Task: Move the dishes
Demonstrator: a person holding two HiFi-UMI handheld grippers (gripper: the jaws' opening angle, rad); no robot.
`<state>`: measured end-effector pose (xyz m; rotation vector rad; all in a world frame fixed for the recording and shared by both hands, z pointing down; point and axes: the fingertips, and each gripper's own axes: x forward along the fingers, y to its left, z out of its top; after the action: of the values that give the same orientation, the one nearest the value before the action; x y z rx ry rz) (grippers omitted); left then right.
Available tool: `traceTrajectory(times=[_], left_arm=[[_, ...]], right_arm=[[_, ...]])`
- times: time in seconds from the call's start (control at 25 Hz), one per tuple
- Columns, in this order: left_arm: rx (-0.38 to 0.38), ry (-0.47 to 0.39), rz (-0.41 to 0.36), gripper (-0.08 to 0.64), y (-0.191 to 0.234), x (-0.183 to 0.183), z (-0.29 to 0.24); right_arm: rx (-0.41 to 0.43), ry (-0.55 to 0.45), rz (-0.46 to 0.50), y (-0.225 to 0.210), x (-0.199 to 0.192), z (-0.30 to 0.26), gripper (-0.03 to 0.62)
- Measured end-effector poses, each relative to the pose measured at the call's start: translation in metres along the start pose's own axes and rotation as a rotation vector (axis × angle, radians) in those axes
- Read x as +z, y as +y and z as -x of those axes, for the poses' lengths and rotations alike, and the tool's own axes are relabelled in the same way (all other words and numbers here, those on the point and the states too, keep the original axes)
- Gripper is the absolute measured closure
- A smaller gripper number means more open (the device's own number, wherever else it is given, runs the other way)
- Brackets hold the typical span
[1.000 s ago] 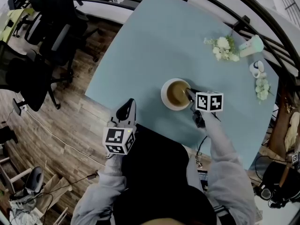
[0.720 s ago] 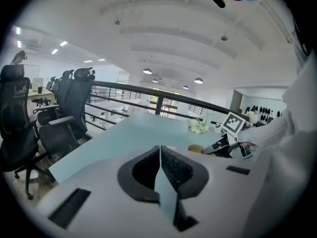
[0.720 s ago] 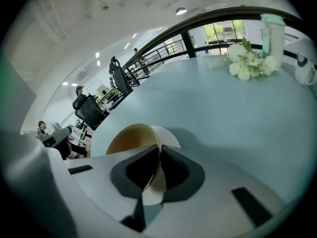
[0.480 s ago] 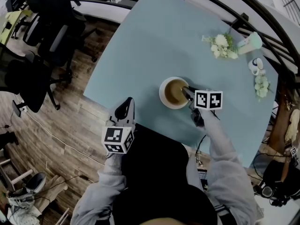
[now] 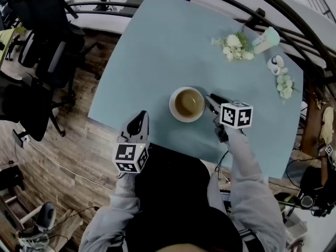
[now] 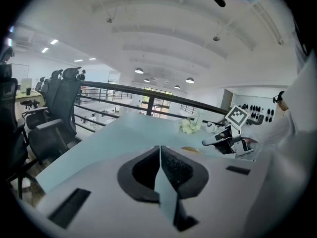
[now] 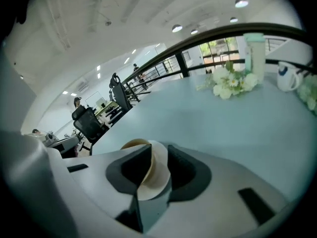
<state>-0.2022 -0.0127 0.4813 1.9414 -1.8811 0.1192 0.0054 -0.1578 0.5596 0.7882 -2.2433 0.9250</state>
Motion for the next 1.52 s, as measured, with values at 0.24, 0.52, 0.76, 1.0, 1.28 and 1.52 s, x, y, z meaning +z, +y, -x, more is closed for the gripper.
traceTrajectory(times=[0.24,0.52,0.76,1.0,1.28,1.52], left_arm=[[-0.090,-0.017,-0.052,0.538,-0.020,0.020,-0.020],[-0.225,-0.049,-0.112,0.538,-0.062,0.047,-0.046],[-0.325,-0.091,-0.146,0.538,-0.098,0.073,-0.056],[-0.417,-0.134,-0.182,0.538,-0.131,0.099,-0.062],[-0.476,-0.157,-0.187,0.538,-0.157,0.110,-0.059],[-0.509,-0.119,-0.188,0.538,-0.162,0.098,-0.057]], right_arm=[[-0.118,-0.234,-0.097,-0.023,0.022,0.055,0.583],[-0.165,-0.438,-0.234,-0.036,0.024,0.126,0.584],[-0.258,-0.611,-0.245,-0.038,0.028,0.194,0.584],[-0.422,-0.761,-0.168,-0.028,0.026,0.251,0.584],[-0.717,-0.994,0.063,0.002,0.021,0.294,0.584],[-0.688,-0.935,-0.024,0.003,0.004,0.274,0.584]])
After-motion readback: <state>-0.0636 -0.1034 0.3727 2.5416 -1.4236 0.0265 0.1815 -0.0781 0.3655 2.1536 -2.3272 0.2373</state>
